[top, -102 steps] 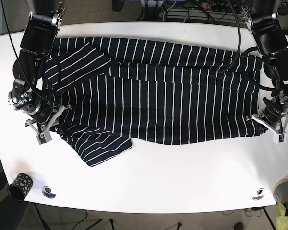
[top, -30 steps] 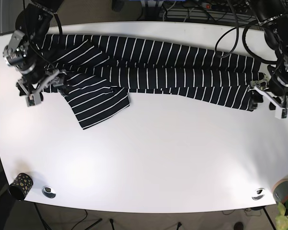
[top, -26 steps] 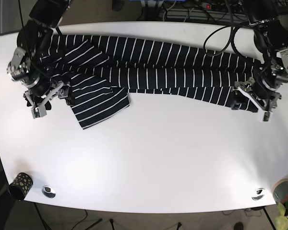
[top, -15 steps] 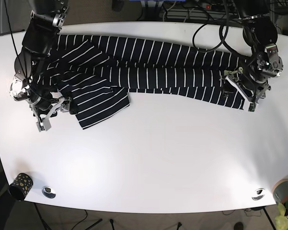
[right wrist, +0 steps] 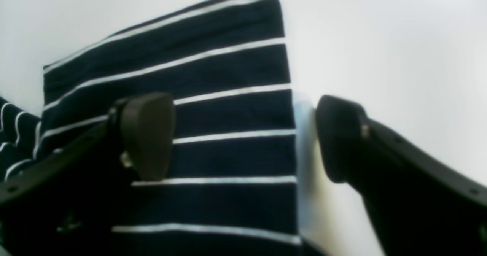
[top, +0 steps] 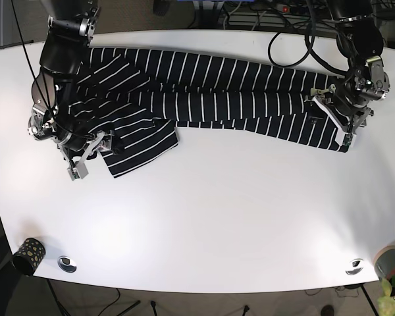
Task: Fold the T-shirt properly
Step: 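Release and pinch the folded strip's edge again with both grippers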
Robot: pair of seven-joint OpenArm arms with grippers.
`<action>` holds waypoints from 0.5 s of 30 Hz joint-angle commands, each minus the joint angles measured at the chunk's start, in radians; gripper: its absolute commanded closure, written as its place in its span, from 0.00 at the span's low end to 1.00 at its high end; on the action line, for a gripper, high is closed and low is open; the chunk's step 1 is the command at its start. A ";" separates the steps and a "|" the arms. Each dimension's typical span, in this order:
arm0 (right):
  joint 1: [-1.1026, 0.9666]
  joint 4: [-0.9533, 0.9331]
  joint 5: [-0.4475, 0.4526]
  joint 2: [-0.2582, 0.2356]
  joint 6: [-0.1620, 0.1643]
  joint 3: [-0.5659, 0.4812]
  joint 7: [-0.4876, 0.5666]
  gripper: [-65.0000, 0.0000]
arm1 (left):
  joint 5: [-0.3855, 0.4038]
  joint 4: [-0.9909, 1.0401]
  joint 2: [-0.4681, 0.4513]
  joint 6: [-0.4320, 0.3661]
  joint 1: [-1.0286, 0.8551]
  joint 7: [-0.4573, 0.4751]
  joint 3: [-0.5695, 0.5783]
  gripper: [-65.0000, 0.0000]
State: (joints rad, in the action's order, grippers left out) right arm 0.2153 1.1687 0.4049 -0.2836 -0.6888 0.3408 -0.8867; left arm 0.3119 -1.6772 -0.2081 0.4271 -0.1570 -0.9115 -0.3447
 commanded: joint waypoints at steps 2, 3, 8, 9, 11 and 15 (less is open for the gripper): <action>0.017 0.012 0.012 0.011 -0.007 0.002 0.001 0.39 | 0.008 -0.019 -0.012 0.000 0.000 0.018 -0.004 0.33; 0.019 0.012 0.012 0.014 -0.007 0.002 0.001 0.46 | 0.008 -0.016 -0.012 0.000 -0.002 0.018 -0.004 0.33; 0.020 0.012 0.012 0.016 -0.007 0.002 0.001 0.53 | 0.005 -0.013 -0.012 0.000 -0.005 0.018 -0.004 0.33; 0.020 0.012 0.013 0.017 -0.007 0.002 0.001 0.52 | 0.005 -0.013 -0.012 0.000 -0.005 0.018 -0.004 0.33; 0.020 0.012 0.012 0.031 -0.007 0.002 0.001 0.53 | 0.005 -0.013 -0.012 0.000 -0.005 0.018 -0.004 0.33; 0.020 0.014 0.010 0.036 -0.007 0.004 0.001 0.58 | 0.005 -0.013 -0.014 0.000 -0.005 0.018 -0.004 0.33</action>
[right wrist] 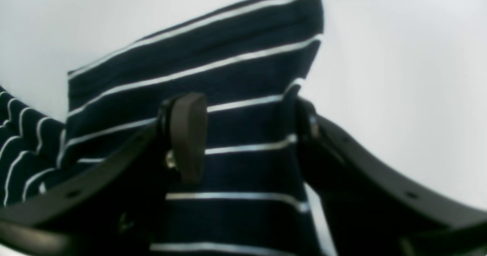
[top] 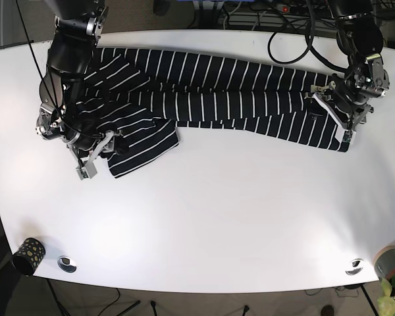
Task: Fold the T-shirt properly
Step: 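Release and pinch the folded strip's edge again with both grippers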
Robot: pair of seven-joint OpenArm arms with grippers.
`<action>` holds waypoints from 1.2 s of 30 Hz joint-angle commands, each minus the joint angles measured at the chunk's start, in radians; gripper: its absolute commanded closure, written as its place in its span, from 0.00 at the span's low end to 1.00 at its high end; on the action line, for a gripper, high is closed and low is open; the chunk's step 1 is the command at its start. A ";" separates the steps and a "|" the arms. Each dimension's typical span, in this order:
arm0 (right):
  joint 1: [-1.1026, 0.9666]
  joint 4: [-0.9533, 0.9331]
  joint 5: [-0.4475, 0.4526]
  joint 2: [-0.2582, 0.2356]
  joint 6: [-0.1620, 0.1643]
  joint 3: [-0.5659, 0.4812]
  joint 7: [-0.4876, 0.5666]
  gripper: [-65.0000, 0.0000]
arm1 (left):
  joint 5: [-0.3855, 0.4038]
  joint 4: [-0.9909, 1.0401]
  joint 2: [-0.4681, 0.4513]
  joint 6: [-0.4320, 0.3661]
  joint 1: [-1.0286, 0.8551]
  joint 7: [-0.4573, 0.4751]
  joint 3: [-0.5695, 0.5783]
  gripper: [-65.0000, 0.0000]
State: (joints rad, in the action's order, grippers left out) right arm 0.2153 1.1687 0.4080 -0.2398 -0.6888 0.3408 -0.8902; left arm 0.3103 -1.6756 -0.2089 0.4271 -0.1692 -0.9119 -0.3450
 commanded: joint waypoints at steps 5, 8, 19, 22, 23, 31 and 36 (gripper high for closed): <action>0.023 0.018 0.007 -0.008 -0.009 0.007 0.006 0.95 | 0.005 -0.013 -0.013 0.000 0.007 0.018 -0.004 0.33; 0.025 0.020 0.013 -0.010 -0.009 0.007 0.006 1.00 | 0.005 -0.008 -0.013 0.000 0.007 0.018 -0.004 0.33; -0.078 0.307 0.015 -0.005 -0.006 0.036 -0.002 1.00 | 0.007 0.042 -0.013 0.000 0.007 0.018 -0.033 0.33; -0.133 0.423 0.016 0.010 -0.006 0.099 -0.059 1.00 | 0.008 0.048 -0.008 0.000 0.007 0.018 -0.085 0.33; -0.142 0.443 0.016 0.018 -0.006 0.111 -0.077 1.00 | 0.008 0.050 -0.008 0.000 0.007 0.018 -0.088 0.33; -0.281 0.672 0.016 0.076 -0.009 0.246 -0.163 1.00 | 0.007 0.050 -0.011 0.000 0.007 0.018 -0.091 0.33; -0.374 0.759 0.016 0.092 -0.009 0.251 -0.163 1.00 | 0.005 0.052 -0.011 0.000 0.007 0.018 -0.091 0.33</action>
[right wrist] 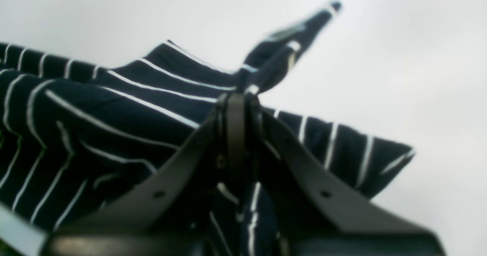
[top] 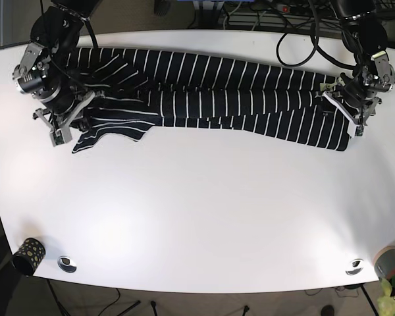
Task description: Fold the T-shirt properly
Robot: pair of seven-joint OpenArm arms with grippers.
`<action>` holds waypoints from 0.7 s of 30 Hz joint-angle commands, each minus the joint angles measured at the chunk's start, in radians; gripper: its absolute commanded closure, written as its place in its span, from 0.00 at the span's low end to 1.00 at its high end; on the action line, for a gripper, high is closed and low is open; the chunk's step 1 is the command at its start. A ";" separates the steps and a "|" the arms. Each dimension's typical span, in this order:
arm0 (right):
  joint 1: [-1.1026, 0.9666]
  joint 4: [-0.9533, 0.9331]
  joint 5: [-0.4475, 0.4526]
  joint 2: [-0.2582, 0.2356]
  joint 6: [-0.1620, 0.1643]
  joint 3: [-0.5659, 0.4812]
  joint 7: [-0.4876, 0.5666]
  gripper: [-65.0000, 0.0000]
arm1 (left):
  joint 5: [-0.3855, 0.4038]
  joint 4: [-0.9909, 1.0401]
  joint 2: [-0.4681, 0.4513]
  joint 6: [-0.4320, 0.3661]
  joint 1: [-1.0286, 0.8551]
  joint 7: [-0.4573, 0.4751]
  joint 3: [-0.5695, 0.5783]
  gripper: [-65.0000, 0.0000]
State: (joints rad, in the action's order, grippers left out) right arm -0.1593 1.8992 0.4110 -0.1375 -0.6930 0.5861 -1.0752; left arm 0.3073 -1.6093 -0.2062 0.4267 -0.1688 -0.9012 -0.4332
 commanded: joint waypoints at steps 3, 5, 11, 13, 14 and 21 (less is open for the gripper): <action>-0.033 0.029 0.013 -0.011 -0.005 0.018 0.022 1.00 | 0.008 -0.015 -0.014 0.001 0.008 0.007 -0.003 0.33; -0.053 0.029 0.013 -0.009 -0.005 0.018 0.022 1.00 | 0.008 -0.015 -0.014 0.001 0.010 0.007 -0.003 0.33; -0.105 0.030 0.013 -0.009 -0.005 0.042 0.022 1.00 | 0.008 -0.015 -0.016 0.001 0.012 0.007 -0.003 0.33; -0.110 0.027 0.013 0.009 -0.005 0.073 0.022 1.00 | 0.008 -0.015 -0.016 0.001 0.012 0.007 -0.003 0.33; -0.112 0.027 0.013 0.026 -0.005 0.107 0.022 1.00 | 0.008 -0.015 -0.016 0.001 0.012 0.007 -0.003 0.33; -0.110 -0.019 0.006 0.051 -0.005 0.246 0.022 0.77 | 0.008 -0.015 -0.017 0.001 0.008 0.007 -0.003 0.33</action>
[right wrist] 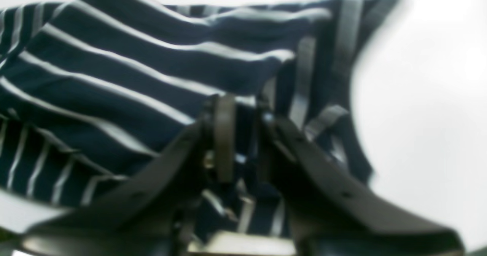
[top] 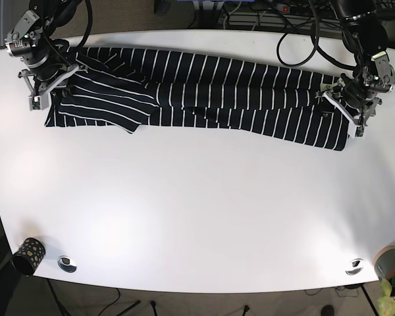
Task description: Fold the T-shirt properly
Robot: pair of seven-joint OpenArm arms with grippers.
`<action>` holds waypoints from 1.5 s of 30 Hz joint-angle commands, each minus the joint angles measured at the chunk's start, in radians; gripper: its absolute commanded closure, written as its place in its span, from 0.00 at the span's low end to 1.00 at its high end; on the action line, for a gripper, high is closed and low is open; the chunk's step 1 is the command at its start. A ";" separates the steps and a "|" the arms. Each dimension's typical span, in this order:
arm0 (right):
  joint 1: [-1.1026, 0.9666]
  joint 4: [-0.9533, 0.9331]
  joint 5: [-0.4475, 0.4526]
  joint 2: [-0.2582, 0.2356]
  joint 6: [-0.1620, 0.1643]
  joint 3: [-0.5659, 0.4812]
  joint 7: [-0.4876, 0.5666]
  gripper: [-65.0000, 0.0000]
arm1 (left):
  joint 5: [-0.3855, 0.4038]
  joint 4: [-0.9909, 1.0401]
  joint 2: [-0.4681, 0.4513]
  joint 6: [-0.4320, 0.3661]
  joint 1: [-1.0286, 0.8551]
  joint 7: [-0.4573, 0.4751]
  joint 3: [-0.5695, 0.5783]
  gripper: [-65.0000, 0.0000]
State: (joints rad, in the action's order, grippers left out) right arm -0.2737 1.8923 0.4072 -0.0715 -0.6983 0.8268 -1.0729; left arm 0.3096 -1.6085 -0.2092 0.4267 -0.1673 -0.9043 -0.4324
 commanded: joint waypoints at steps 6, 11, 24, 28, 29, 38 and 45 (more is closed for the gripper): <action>0.000 -0.053 0.017 -0.014 0.000 0.064 0.020 0.55 | 0.010 -0.019 -0.014 0.001 0.010 0.011 -0.004 0.33; -0.019 0.086 0.042 0.009 0.000 0.093 0.020 0.35 | 0.015 -0.026 -0.011 0.002 0.019 0.011 -0.004 0.33; -0.055 0.045 0.255 0.002 0.001 -0.047 -0.060 0.27 | 0.184 -0.132 -0.005 0.001 0.065 0.011 0.010 0.32; -0.055 -0.060 0.187 0.003 0.000 -0.088 -0.060 0.27 | 0.184 -0.135 -0.005 0.001 0.050 0.009 0.063 0.32; -0.048 -0.090 0.166 0.000 0.000 -0.096 -0.057 0.27 | 0.184 -0.129 -0.005 -0.001 0.038 0.009 0.062 0.32; 0.052 -0.363 0.009 -0.057 0.000 -0.226 0.092 0.27 | 0.184 -0.045 -0.006 -0.002 -0.025 0.012 -0.007 0.32; 0.173 -0.478 0.003 -0.090 0.000 -0.275 0.129 0.27 | 0.184 0.095 -0.026 -0.001 0.015 0.012 -0.016 0.32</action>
State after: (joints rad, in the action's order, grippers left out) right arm -0.1047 1.4361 0.4774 -0.1635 -0.7235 0.5606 -0.8673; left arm 0.4965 -1.5379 -0.2142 0.4278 -0.1627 -0.8795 -0.4477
